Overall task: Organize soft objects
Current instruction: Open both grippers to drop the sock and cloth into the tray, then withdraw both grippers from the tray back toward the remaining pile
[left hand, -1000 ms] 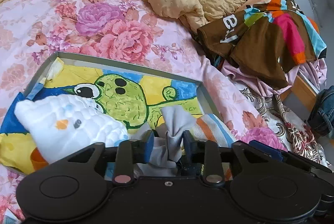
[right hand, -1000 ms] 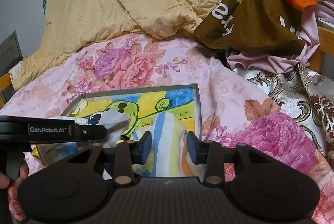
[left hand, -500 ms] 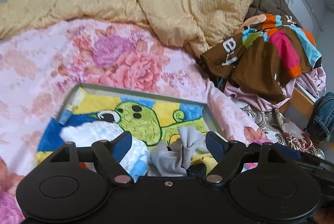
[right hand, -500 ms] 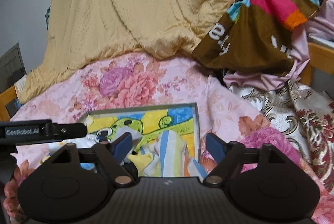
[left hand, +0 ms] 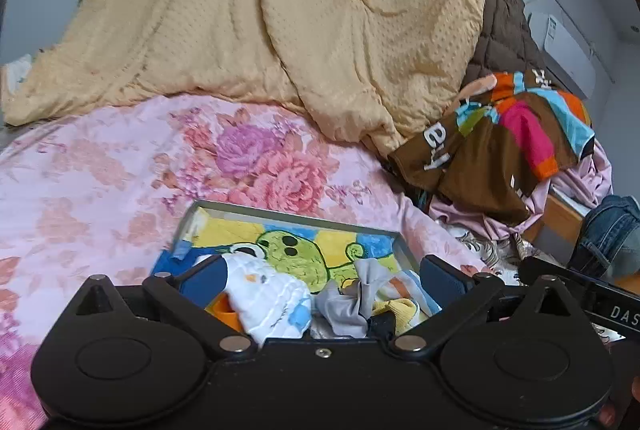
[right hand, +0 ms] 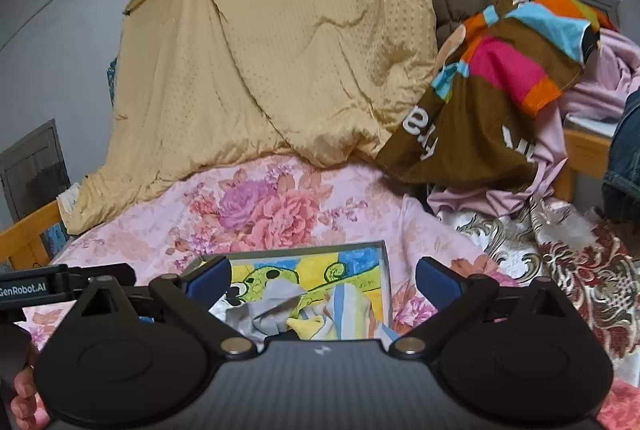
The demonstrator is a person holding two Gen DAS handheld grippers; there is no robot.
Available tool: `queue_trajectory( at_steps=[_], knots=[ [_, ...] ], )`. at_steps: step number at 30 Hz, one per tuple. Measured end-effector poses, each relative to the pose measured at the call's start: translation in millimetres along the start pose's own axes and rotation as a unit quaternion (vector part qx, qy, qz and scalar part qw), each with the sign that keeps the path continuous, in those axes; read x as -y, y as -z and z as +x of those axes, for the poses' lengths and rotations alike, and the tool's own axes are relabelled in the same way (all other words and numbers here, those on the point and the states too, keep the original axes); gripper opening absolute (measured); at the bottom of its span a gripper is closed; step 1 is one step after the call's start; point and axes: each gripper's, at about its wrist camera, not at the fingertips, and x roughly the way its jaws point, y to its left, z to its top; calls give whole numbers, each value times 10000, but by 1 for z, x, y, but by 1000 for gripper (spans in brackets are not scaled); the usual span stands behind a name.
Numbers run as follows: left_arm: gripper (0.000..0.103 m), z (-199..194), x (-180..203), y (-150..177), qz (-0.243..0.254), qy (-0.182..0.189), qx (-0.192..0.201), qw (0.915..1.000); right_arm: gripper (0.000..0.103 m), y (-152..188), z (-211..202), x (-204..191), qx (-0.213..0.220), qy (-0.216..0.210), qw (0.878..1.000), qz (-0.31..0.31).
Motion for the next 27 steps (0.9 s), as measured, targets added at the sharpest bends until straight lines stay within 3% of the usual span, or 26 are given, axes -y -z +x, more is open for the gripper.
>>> queue_trajectory(
  at_steps=[15, 27],
  knots=[
    [102, -84, -6, 29, 263, 118, 146, 9995, 103, 17, -70, -20, 134, -110, 9998, -122],
    [102, -127, -25, 54, 716, 267, -235, 9968, 103, 41, -110, -50, -100, -369, 9980, -510]
  ],
)
